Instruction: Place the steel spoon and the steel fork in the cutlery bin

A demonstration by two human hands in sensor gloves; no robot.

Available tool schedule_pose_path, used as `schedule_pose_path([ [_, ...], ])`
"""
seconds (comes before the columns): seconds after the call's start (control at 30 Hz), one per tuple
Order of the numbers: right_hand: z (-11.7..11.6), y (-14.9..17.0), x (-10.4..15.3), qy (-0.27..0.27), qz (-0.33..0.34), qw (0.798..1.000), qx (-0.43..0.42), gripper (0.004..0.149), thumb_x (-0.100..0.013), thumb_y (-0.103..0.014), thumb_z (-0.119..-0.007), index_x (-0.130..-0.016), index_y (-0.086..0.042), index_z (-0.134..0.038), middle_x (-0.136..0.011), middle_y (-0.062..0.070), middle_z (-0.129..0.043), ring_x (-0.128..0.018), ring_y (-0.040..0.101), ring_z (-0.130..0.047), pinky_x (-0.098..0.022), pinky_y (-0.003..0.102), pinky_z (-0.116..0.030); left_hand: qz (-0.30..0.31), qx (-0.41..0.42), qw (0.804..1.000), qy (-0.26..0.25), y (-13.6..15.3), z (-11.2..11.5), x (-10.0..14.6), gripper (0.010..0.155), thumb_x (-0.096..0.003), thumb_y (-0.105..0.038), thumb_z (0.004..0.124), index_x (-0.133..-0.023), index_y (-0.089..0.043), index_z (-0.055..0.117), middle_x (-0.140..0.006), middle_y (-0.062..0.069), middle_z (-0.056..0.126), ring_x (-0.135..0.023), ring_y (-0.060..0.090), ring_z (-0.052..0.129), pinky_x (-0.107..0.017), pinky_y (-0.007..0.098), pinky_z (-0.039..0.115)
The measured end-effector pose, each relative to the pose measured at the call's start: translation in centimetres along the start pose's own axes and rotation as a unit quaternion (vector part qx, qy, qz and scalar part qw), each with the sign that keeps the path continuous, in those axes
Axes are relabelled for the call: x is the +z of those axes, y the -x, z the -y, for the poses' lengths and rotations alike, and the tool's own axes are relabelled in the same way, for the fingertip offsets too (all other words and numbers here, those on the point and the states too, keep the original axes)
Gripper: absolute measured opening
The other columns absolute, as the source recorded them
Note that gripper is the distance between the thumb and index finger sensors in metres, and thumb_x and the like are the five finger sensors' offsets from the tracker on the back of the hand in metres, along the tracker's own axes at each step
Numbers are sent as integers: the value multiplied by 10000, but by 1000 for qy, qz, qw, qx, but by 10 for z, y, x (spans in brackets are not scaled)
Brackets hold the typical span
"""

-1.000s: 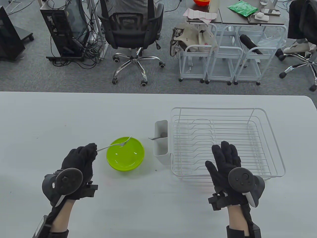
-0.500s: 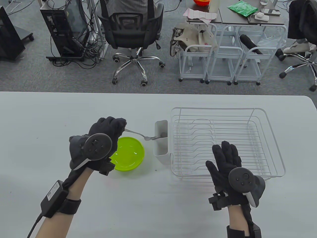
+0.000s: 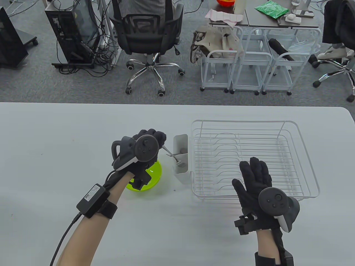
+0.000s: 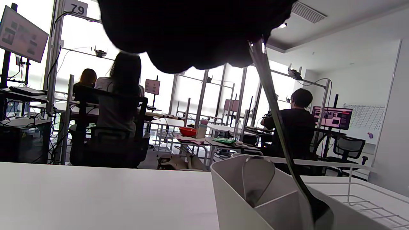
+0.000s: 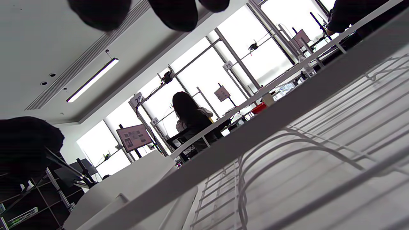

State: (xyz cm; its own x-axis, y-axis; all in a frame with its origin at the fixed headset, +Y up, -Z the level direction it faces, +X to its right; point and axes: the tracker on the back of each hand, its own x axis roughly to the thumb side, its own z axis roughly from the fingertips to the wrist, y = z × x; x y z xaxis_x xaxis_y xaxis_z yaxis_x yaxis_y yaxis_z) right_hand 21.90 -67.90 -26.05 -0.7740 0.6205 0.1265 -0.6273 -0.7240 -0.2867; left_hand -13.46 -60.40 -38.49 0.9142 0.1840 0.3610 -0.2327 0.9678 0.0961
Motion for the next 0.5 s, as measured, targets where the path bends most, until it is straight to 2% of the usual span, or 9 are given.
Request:
schedule_pose_path([
  [0.33, 0, 0, 0, -1, 1, 1000, -2, 694, -503, -503, -663, -1113, -186, -564, -1189, 134, -373, -1106, 423, -261, -723, 635, -314, -26, 22, 995, 93, 3, 34, -31, 431, -544, -393, 571, -892, -311, 813, -756, -71, 928, -683, 177, 922, -550, 357, 825],
  [0.5, 0, 0, 0, -2, 1, 1000, -2, 695, -502, -503, -663, -1113, -186, -564, -1189, 132, -373, -1105, 424, -262, -722, 635, -314, -49, 40, 994, 93, 8, 38, -37, 434, -558, -413, 591, -932, -345, 800, -777, -67, 933, -701, 184, 920, -562, 358, 821],
])
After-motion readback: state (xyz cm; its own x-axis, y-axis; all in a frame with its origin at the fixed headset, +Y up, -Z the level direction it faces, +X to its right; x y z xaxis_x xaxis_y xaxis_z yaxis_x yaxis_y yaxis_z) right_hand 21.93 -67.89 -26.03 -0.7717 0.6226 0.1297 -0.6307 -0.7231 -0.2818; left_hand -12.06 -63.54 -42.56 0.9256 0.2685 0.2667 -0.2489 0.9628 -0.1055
